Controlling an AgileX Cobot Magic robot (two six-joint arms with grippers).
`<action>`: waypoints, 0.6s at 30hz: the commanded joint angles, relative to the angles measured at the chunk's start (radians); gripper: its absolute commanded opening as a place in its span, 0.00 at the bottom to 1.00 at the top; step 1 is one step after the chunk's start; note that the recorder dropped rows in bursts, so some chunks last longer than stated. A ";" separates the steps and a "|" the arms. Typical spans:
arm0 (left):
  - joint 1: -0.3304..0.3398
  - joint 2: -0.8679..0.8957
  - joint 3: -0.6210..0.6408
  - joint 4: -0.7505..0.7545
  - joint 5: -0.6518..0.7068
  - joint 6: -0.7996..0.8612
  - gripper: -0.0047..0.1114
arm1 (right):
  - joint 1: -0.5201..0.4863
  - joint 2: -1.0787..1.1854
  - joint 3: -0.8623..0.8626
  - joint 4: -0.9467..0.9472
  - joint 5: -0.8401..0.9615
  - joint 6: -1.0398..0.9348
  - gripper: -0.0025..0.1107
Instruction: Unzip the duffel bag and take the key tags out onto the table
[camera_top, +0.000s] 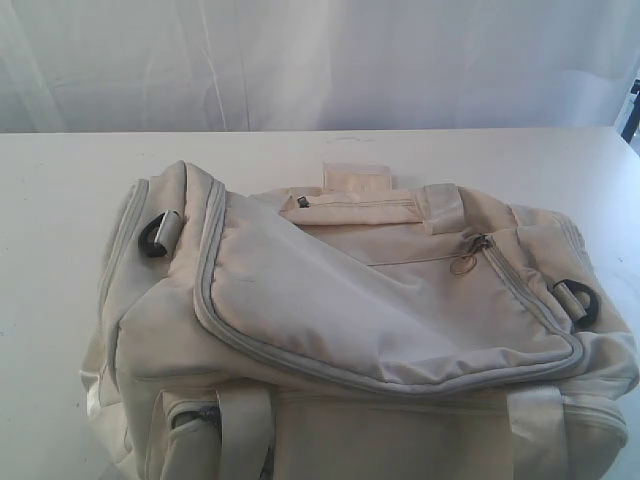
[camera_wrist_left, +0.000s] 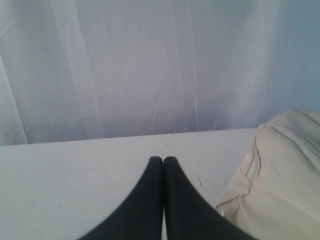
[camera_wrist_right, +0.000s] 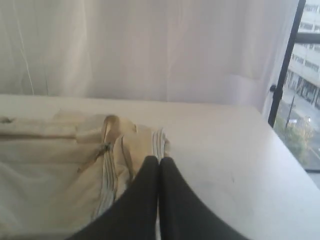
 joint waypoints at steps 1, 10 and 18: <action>-0.005 -0.004 0.003 -0.006 -0.092 0.003 0.04 | -0.005 -0.005 0.005 0.000 -0.162 0.003 0.02; -0.005 -0.004 0.003 -0.006 -0.446 0.003 0.04 | -0.005 -0.005 0.005 0.000 -0.454 0.041 0.02; -0.005 -0.004 0.003 -0.017 -0.653 -0.184 0.04 | -0.005 -0.005 0.005 0.008 -0.365 0.389 0.02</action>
